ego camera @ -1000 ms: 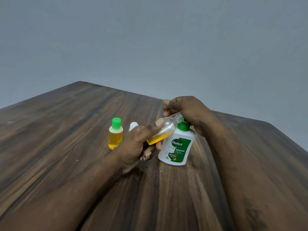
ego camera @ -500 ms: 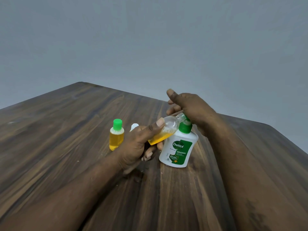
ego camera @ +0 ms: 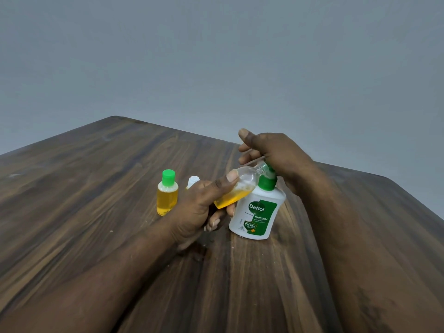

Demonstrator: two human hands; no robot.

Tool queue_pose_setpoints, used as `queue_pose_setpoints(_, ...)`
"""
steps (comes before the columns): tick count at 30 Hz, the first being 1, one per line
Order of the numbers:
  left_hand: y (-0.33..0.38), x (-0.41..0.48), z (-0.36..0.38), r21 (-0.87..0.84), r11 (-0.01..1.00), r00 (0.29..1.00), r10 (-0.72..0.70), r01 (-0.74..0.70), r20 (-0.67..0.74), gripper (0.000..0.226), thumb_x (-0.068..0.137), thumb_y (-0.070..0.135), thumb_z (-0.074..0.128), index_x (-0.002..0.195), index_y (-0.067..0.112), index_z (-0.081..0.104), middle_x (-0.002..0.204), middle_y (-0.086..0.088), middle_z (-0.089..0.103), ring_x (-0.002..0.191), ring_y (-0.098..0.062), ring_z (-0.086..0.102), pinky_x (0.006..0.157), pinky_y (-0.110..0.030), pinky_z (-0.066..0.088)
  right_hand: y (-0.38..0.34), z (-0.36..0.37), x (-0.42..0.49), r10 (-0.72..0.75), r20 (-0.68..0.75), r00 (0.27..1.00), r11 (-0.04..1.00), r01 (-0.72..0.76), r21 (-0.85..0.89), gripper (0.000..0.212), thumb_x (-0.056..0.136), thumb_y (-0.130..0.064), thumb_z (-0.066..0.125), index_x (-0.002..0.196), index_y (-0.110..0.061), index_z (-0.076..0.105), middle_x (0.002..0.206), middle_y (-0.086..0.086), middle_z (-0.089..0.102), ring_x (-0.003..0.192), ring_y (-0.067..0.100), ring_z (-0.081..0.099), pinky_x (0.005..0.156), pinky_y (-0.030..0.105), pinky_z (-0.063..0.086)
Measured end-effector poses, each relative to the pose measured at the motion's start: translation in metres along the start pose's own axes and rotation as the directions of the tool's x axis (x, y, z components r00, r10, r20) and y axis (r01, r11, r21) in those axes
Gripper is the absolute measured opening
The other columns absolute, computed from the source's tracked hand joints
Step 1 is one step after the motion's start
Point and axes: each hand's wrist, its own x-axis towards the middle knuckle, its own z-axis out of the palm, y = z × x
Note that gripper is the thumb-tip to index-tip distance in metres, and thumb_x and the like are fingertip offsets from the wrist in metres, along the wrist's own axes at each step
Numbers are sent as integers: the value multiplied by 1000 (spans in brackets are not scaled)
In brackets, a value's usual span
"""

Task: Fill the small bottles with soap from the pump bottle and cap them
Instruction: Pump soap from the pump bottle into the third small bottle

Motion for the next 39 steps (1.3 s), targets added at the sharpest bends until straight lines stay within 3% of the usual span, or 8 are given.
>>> queue_pose_setpoints(6, 7, -6, 4, -22, 999, 999, -44, 44, 0, 38, 105, 34, 44, 79, 11, 57, 45, 15, 58, 44, 1, 59, 51, -10, 43, -9, -7, 1, -1, -82, 997, 999, 5, 47, 72, 97, -77, 38, 105, -15, 73, 89, 3, 80, 79, 19, 75, 79, 36, 55)
queue_pose_setpoints(11, 10, -10, 1, -40, 998, 998, -52, 53, 37, 68, 89, 68, 61, 64, 5, 63, 42, -4, 44, 39, -17, 38, 49, -27, 32, -2, 0, 4, 37, -47, 998, 999, -37, -15, 59, 102, -68, 44, 101, -17, 75, 87, -1, 80, 84, 18, 73, 89, 43, 54)
queue_pose_setpoints(16, 6, -11, -1, -57, 997, 998, -54, 56, 43, 67, 91, 63, 58, 59, 4, 64, 41, -10, 37, 38, -20, 31, 46, -26, 29, 5, 7, 1, 66, 30, 997, 995, -64, -70, 47, 103, -57, 53, 96, -17, 77, 88, 0, 80, 84, 21, 73, 91, 45, 54)
queue_pose_setpoints(23, 3, -9, -2, -46, 997, 996, -56, 60, 73, 67, 90, 65, 60, 61, 5, 64, 42, -8, 38, 39, -19, 32, 49, -29, 27, 2, 5, 0, 60, 37, 998, 998, -59, -35, 49, 103, -56, 53, 95, -14, 78, 87, 1, 80, 82, 20, 71, 94, 47, 55)
queue_pose_setpoints(29, 1, -8, -2, -45, 998, 997, -49, 52, 57, 66, 85, 68, 61, 61, 7, 65, 45, -11, 38, 39, -21, 32, 47, -27, 29, -7, -6, -1, 21, 11, 1000, 998, -22, 54, 68, 101, -69, 43, 106, -10, 75, 93, 5, 80, 75, 15, 73, 78, 34, 54)
queue_pose_setpoints(33, 1, -7, -2, -41, 998, 997, -35, 39, 73, 68, 87, 68, 58, 63, 5, 66, 44, -11, 38, 39, -18, 34, 47, -28, 30, -9, -9, 2, 22, -119, 993, 999, -18, 37, 68, 102, -69, 38, 104, -12, 75, 91, 4, 80, 74, 15, 73, 64, 28, 48)
queue_pose_setpoints(35, 1, -7, -2, -39, 999, 997, -33, 36, 75, 67, 86, 68, 59, 63, 5, 65, 44, -10, 38, 39, -19, 33, 47, -27, 30, -6, -6, 3, 11, -143, 990, 1000, -9, 14, 56, 105, -60, 46, 98, -14, 75, 88, 2, 80, 76, 17, 73, 70, 33, 52)
queue_pose_setpoints(39, 0, -7, -2, -31, 999, 996, -27, 30, 81, 66, 87, 67, 61, 63, 6, 65, 43, -8, 40, 38, -19, 33, 45, -24, 30, 1, 1, 5, 45, -18, 999, 999, -45, -9, 27, 103, -28, 58, 95, -10, 77, 89, 0, 81, 90, 7, 74, 98, 48, 56)
